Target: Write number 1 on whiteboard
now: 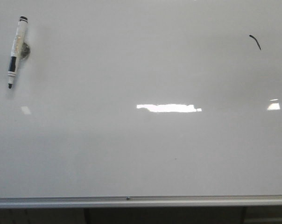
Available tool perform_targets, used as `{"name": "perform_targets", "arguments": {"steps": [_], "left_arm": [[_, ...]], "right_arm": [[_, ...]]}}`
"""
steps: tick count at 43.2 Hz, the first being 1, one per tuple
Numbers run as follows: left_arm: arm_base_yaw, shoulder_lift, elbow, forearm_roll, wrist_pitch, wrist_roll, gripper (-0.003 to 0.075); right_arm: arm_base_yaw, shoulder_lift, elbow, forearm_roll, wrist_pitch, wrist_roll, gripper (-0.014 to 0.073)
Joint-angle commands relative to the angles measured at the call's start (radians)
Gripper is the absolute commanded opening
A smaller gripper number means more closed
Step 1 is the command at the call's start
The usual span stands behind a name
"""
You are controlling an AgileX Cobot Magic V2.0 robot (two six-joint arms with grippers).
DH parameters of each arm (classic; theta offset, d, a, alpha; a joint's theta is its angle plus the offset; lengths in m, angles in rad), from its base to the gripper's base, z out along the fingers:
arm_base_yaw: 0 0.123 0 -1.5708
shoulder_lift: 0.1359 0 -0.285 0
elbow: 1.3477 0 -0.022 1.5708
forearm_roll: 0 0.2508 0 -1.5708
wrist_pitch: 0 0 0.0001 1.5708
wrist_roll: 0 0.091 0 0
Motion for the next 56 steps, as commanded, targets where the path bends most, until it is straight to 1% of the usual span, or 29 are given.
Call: {"name": "perform_targets", "arguments": {"steps": [1,6,11,15,17,18,19,26,28,30,31,32,33,34,38,41,42,56], "left_arm": [[-0.031,-0.080,0.022,-0.008,-0.056,-0.001,0.0441],[-0.025,-0.145,0.066,0.007,-0.047,-0.002,0.0441],[-0.016,-0.158,0.078,0.017,-0.020,-0.009,0.0440],[-0.002,-0.158,0.078,0.034,-0.020,-0.050,0.0440],[0.007,-0.158,0.078,0.067,-0.015,-0.092,0.0438],[0.009,-0.158,0.078,0.076,-0.015,-0.098,0.0438],[0.014,-0.158,0.078,0.081,-0.014,-0.098,0.0438],[0.020,-0.158,0.078,0.088,-0.011,-0.098,0.0435],[0.020,-0.158,0.078,0.088,-0.011,-0.098,0.0410],[0.020,-0.158,0.078,0.088,-0.011,-0.098,0.0363],[0.020,-0.158,0.078,0.088,-0.011,-0.098,0.0337],[0.020,-0.158,0.078,0.088,-0.011,-0.098,0.0289],[0.020,-0.158,0.078,0.088,-0.011,-0.098,0.0259],[0.020,-0.158,0.078,0.088,-0.011,-0.098,0.0228],[0.020,-0.158,0.078,0.088,-0.011,-0.098,0.0085],[0.020,-0.158,0.078,0.088,-0.011,-0.096,-0.0006],[0.020,-0.158,0.078,0.090,-0.011,-0.094,-0.0020],[0.020,-0.158,0.078,0.088,-0.005,-0.082,-0.0020]], "right_arm": [[-0.005,-0.056,0.024,-0.005,-0.095,0.003,0.0569],[-0.005,-0.127,0.089,-0.005,-0.150,0.002,0.0569],[-0.005,-0.177,0.117,-0.005,-0.185,0.002,0.0563],[-0.005,-0.190,0.121,-0.005,-0.185,0.002,0.0498],[-0.005,-0.190,0.121,-0.005,-0.182,0.002,0.0428],[-0.005,-0.190,0.121,-0.005,-0.181,0.002,0.0409],[-0.005,-0.190,0.121,-0.005,-0.181,0.002,0.0360],[-0.005,-0.190,0.121,-0.005,-0.181,0.002,0.0142],[-0.005,-0.190,0.121,-0.004,-0.181,0.002,0.0088],[-0.005,-0.190,0.121,-0.004,-0.181,0.002,0.0027],[-0.005,-0.190,0.121,-0.004,-0.181,0.002,-0.0005],[-0.005,-0.190,0.121,-0.004,-0.181,0.002,-0.0036],[-0.005,-0.190,0.121,-0.004,-0.181,0.002,-0.0063],[-0.005,-0.190,0.121,-0.004,-0.181,0.002,-0.0075],[-0.005,-0.190,0.121,-0.004,-0.181,0.002,-0.0069],[-0.005,-0.190,0.121,-0.004,-0.181,0.002,-0.0069],[-0.005,-0.190,0.121,-0.004,-0.181,0.002,-0.0069],[-0.005,-0.190,0.121,-0.004,-0.181,0.002,-0.0069]]}}
